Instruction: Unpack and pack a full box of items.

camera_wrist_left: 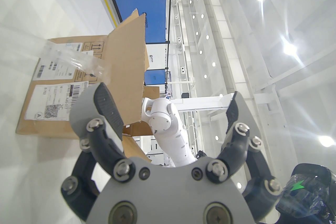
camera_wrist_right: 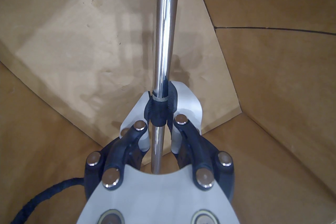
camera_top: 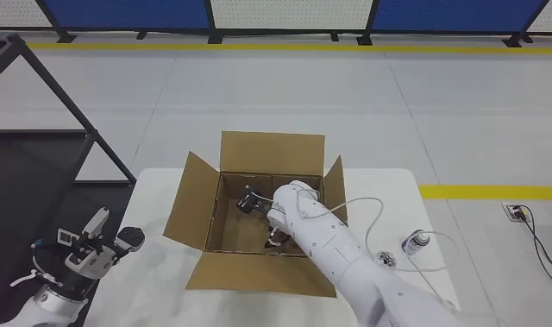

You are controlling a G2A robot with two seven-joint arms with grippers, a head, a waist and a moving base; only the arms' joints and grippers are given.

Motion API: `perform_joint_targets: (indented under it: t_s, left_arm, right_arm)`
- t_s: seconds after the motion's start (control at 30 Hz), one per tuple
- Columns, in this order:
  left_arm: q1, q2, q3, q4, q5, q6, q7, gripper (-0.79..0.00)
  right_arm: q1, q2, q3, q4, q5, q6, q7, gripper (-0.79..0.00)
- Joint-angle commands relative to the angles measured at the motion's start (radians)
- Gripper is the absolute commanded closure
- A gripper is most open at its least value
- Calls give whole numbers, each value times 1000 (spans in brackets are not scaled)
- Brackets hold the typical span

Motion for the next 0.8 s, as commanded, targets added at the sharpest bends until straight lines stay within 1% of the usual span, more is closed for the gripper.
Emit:
perform_joint_targets:
  t_s: [0.0, 0.07, 0.1, 0.47, 0.77]
  left_arm:
    - [0, 0, 0, 0, 0, 0, 0, -785]
    - [0, 0, 0, 0, 0, 0, 0, -785]
    - [0, 0, 0, 0, 0, 0, 0, -785]
    - [0, 0, 0, 0, 0, 0, 0, -785]
    - [0, 0, 0, 0, 0, 0, 0, -785]
  right_arm:
    - [2, -5, 2, 13, -2, -5, -4, -246]
    - [5, -10, 5, 23, -4, -9, -5, -302]
    - [5, -12, 6, 28, -3, -11, -7, -311]
    - [34, -24, 23, 54, -16, -9, -39, -323]
    - [67, -13, 31, 31, -49, -82, -106, -329]
